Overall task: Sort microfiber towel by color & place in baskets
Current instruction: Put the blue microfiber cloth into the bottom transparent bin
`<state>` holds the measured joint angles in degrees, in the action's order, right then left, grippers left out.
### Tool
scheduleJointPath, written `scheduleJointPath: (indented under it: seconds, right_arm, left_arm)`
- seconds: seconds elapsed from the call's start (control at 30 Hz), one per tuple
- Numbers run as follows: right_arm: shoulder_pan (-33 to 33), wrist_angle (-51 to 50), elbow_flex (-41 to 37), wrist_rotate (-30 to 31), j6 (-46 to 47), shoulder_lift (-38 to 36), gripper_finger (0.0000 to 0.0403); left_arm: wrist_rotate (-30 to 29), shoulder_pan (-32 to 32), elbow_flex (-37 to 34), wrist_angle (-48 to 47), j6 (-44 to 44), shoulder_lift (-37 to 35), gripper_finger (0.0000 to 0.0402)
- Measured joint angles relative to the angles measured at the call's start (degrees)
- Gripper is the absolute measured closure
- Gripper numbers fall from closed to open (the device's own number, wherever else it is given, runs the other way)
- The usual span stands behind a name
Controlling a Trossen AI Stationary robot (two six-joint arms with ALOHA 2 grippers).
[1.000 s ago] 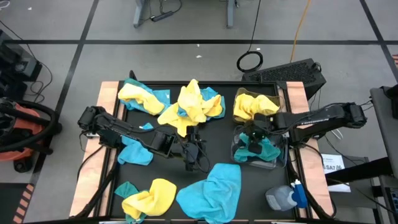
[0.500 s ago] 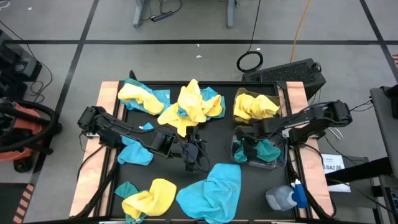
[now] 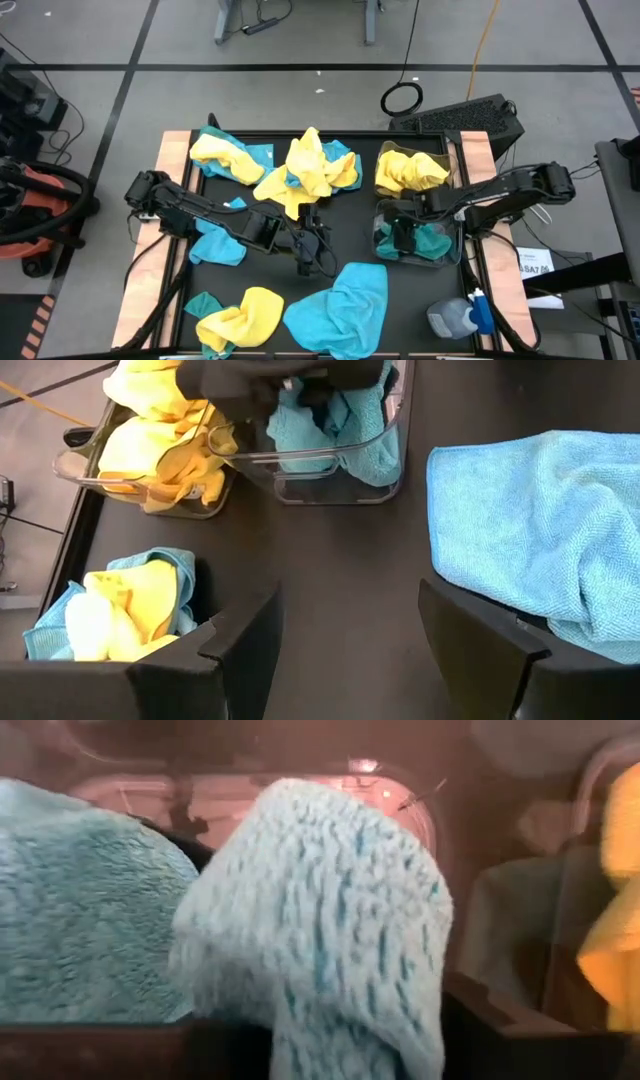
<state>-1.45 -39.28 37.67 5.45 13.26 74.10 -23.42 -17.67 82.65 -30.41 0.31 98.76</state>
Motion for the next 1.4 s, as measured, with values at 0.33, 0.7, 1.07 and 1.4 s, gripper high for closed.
scheduleJointPath:
  seconds: [0.33, 0.7, 1.07, 1.4]
  right_arm:
    - [0.0, -3.3, 1.2, -4.1, 0.0, -8.3, 0.0177]
    - [-0.2, -10.8, 8.1, -4.1, -0.4, -12.7, 0.0177]
    - [-0.2, -11.4, 8.5, -3.6, -0.6, -12.2, 0.0197]
    - [-2.9, -4.7, 4.4, -6.0, -1.1, -8.6, 0.0378]
  left_arm:
    - [0.0, 0.1, 0.0, -0.1, 0.3, 0.0, 0.0162]
    - [0.0, 0.1, 0.0, 0.0, 0.5, 0.0, 0.0162]
    - [0.0, 0.1, 0.0, 0.0, 0.4, 0.0, 0.0162]
    - [0.7, 0.0, 0.0, 0.1, 0.0, 0.0, 0.0162]
